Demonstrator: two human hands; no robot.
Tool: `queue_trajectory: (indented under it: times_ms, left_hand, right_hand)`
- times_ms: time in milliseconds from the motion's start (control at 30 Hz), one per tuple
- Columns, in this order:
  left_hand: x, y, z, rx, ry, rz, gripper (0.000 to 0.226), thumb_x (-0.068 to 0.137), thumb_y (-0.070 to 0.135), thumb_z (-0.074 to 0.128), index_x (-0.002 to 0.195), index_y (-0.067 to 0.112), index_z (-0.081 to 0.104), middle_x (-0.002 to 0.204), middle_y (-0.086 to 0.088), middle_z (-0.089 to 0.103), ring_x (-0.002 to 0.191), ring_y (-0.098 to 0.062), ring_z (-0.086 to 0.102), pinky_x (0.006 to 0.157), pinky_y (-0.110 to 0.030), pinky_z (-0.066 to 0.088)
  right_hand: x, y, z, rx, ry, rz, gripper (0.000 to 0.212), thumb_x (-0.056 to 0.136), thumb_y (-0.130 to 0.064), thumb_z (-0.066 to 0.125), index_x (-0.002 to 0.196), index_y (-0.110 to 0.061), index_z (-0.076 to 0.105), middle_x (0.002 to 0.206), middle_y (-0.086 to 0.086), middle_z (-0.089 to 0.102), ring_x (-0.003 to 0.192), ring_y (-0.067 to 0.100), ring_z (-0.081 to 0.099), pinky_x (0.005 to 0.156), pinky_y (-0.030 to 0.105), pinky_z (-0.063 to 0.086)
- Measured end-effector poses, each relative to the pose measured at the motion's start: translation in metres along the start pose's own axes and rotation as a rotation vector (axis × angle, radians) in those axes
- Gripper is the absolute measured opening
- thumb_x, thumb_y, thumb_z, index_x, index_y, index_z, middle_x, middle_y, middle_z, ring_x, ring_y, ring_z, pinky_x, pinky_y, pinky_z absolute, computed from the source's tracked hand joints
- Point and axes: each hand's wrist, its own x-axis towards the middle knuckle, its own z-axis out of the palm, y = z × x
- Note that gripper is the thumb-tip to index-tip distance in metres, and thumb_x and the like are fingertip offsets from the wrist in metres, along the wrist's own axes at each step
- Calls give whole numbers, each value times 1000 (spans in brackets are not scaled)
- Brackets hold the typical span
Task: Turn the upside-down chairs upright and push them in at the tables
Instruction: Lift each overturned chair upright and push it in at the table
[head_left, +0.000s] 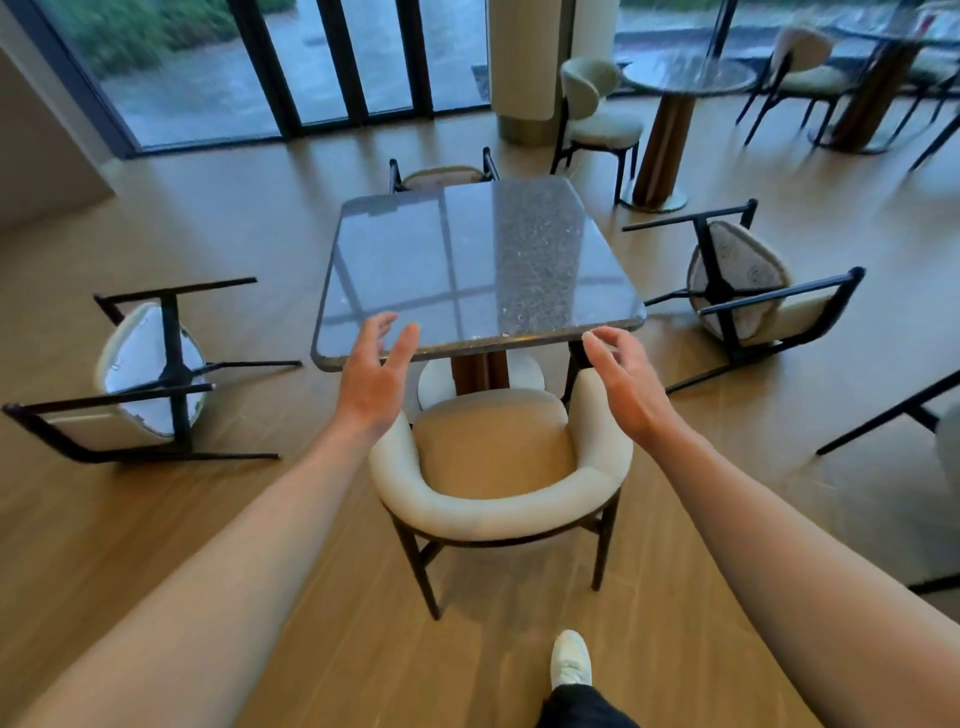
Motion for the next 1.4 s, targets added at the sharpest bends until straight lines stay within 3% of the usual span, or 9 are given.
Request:
queue_trajectory:
  times_ms: [100, 233, 567, 733, 933, 1000, 1133, 1233, 1400]
  left_hand:
    - [-22, 21, -17, 5, -5, 35, 80, 84, 76, 49, 146, 26, 50, 150, 5, 53, 137, -12, 49, 110, -32, 38]
    - [-37, 50, -31, -9, 28, 94, 72, 90, 70, 49, 148, 27, 49, 152, 4, 51, 136, -13, 49, 101, -23, 36]
    - [-47, 80, -44, -24, 67, 122, 73, 87, 73, 50, 145, 29, 49, 151, 3, 51, 134, -14, 51, 109, -33, 39]
    - [-43, 87, -15, -19, 52, 117, 73, 88, 69, 51, 147, 25, 49, 151, 3, 51, 130, -9, 51, 92, -12, 35]
    - [-20, 127, 102, -32, -125, 171, 70, 90, 71, 49, 146, 30, 48, 154, 4, 49, 131, -10, 49, 93, -18, 36]
    - [-12, 149, 159, -45, -196, 204, 70, 89, 71, 48, 145, 31, 48, 153, 3, 49, 131, -11, 50, 95, -20, 38]
    - [7, 192, 272, -51, -273, 269, 64, 90, 70, 47, 142, 32, 51, 147, 5, 53, 122, -6, 51, 80, 0, 37]
    - [19, 223, 358, -76, -315, 298, 65, 93, 71, 46, 144, 31, 50, 149, 3, 53, 125, -9, 51, 97, -21, 41]
    - [40, 279, 484, -140, -420, 339, 62, 93, 72, 48, 143, 35, 49, 149, 2, 53, 121, -3, 52, 84, -12, 35]
  right_hand:
    - [-23, -24, -3, -17, 11, -20, 66, 94, -72, 46, 143, -29, 49, 139, -6, 52, 125, 9, 52, 97, 25, 41]
    - [-34, -53, -12, -33, 8, -65, 68, 96, -70, 44, 146, -24, 50, 145, -2, 51, 130, 12, 49, 96, 25, 38]
    - [-30, -79, -18, 5, -31, -136, 67, 98, -68, 44, 148, -24, 47, 148, -1, 50, 130, 13, 50, 97, 28, 41]
    - [-26, -70, -44, 21, -6, -128, 64, 97, -70, 44, 145, -26, 49, 144, -4, 51, 123, 5, 53, 86, 17, 39]
    - [-20, -44, -138, 8, 171, -50, 43, 100, -66, 44, 132, -37, 50, 132, -8, 55, 104, -22, 50, 80, 13, 36]
    - [-14, -32, -187, -5, 241, -18, 50, 98, -68, 44, 134, -35, 52, 130, -9, 57, 108, -13, 52, 81, 14, 37]
    - [-2, -3, -291, -12, 363, 13, 70, 85, -79, 40, 132, -29, 57, 119, -14, 61, 107, -5, 54, 80, 19, 39]
    - [12, 18, -370, -14, 429, 35, 68, 80, -81, 40, 125, -32, 56, 113, -20, 59, 101, -6, 54, 77, 21, 39]
    - [41, 51, -480, -14, 529, 86, 61, 84, -78, 42, 127, -35, 54, 113, -26, 56, 101, -13, 52, 79, 16, 38]
